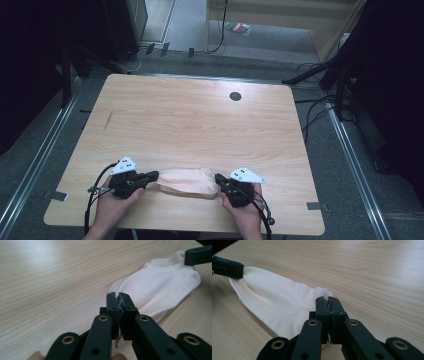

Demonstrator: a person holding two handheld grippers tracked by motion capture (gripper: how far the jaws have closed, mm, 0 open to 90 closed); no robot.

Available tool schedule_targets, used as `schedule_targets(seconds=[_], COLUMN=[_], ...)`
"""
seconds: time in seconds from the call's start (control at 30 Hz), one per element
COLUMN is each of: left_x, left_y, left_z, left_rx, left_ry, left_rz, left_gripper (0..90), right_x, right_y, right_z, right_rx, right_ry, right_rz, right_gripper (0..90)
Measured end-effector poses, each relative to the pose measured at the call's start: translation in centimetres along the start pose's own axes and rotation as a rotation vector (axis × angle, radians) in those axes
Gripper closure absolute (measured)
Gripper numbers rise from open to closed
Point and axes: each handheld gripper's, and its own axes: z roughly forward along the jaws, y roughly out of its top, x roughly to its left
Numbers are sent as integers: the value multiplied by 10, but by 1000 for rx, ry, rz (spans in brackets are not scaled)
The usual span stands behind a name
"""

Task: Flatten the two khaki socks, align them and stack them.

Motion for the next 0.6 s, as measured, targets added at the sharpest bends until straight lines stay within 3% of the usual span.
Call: schedule_targets(seconds=[0.13,0.3,0.33,0.37,0.4,0.6], left_x=[-1,0,0,1,0,-3], left_y=[0,-1,-1,-1,-1,2], left_z=[2,3,3,2,1,0], left_rx=[5,19,15,16,20,17], left_ry=[-1,3,-1,-10,-29,-39], left_rz=[-5,-12,-17,-19,-14,2], left_gripper=[813,775,802,802,889,900], right_x=[0,-2,-3,-3,-2,1], right_y=[-4,-6,-5,-5,-4,0], right_z=[6,8,6,6,4,2], right_rx=[40,54,52,52,52,26], right_ry=[-6,-5,-1,-1,5,23], right_rz=[-15,1,7,7,11,8], right_gripper=[826,816,878,878,900,900])
